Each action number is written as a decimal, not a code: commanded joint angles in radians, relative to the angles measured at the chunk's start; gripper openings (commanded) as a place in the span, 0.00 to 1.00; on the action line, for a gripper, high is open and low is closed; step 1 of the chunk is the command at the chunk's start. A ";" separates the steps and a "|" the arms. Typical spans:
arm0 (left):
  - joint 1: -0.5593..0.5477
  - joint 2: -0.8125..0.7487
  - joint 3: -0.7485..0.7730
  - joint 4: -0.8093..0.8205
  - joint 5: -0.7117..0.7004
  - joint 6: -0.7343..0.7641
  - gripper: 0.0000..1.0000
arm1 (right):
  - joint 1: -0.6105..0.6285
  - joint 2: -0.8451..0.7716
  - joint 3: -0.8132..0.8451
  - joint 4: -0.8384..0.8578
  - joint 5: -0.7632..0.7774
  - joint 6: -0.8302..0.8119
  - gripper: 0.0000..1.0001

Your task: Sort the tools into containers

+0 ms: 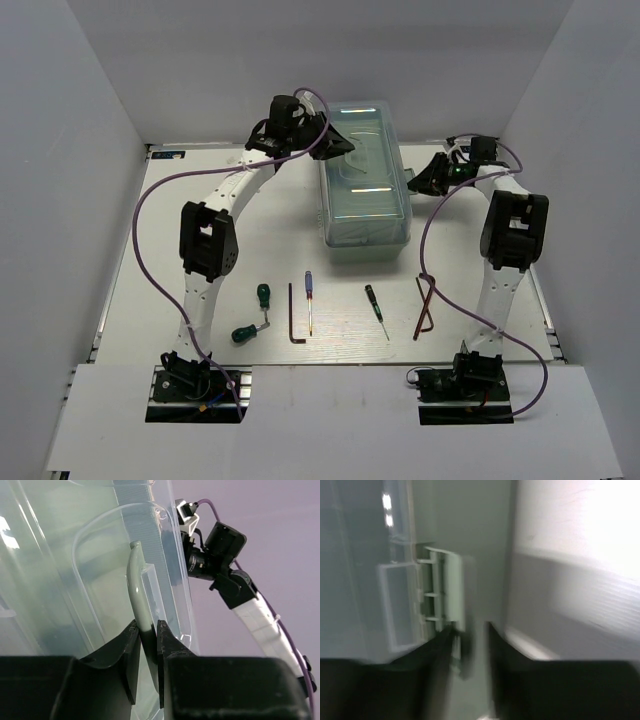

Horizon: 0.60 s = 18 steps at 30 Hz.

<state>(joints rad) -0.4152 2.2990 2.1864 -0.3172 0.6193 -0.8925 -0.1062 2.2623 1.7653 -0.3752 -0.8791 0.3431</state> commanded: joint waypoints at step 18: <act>0.100 -0.231 -0.060 -0.267 -0.297 0.271 0.00 | -0.079 -0.237 -0.069 -0.093 0.273 -0.228 0.00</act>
<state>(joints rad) -0.4210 2.2242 2.1574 -0.4023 0.5087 -0.8150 -0.1131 2.0968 1.7027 -0.4793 -0.7361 0.2111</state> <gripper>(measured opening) 0.262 0.177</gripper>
